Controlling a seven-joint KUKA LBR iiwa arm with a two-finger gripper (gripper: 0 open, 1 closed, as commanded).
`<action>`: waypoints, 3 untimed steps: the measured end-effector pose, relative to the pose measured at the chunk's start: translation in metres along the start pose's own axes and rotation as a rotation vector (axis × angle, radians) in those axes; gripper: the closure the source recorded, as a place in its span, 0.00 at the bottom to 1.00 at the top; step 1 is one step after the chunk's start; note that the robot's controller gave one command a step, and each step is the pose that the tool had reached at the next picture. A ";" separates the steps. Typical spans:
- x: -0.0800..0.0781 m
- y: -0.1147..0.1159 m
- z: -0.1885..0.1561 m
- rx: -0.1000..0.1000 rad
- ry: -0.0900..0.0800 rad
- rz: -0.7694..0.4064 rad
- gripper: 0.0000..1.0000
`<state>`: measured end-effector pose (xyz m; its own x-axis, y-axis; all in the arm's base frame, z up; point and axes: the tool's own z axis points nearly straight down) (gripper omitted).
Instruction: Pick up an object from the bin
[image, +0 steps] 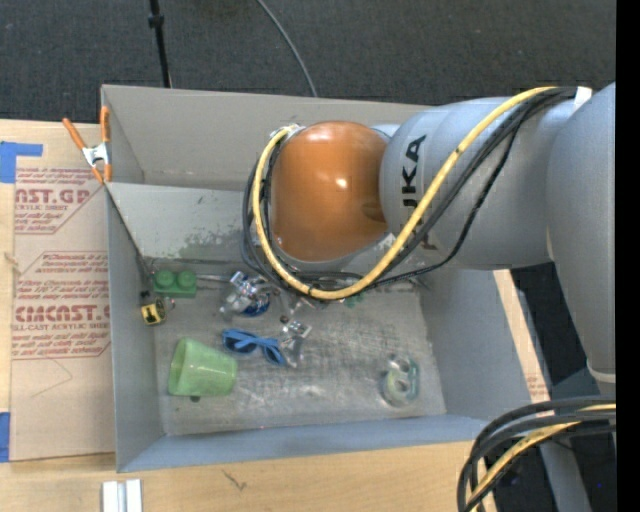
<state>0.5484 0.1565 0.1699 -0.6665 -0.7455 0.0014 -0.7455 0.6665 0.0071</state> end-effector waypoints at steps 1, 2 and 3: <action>-0.022 0.004 0.098 0.007 -0.004 -0.351 0.00; 0.036 -0.072 0.095 0.014 -0.015 -0.457 0.00; 0.104 -0.076 0.096 0.015 -0.015 -0.307 0.00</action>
Offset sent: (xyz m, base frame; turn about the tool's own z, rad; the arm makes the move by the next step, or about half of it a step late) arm 0.0099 0.0173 -0.0999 -0.3531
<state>0.5353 0.0289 0.0737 -0.4100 -0.9120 -0.0130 -0.9120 0.4101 -0.0101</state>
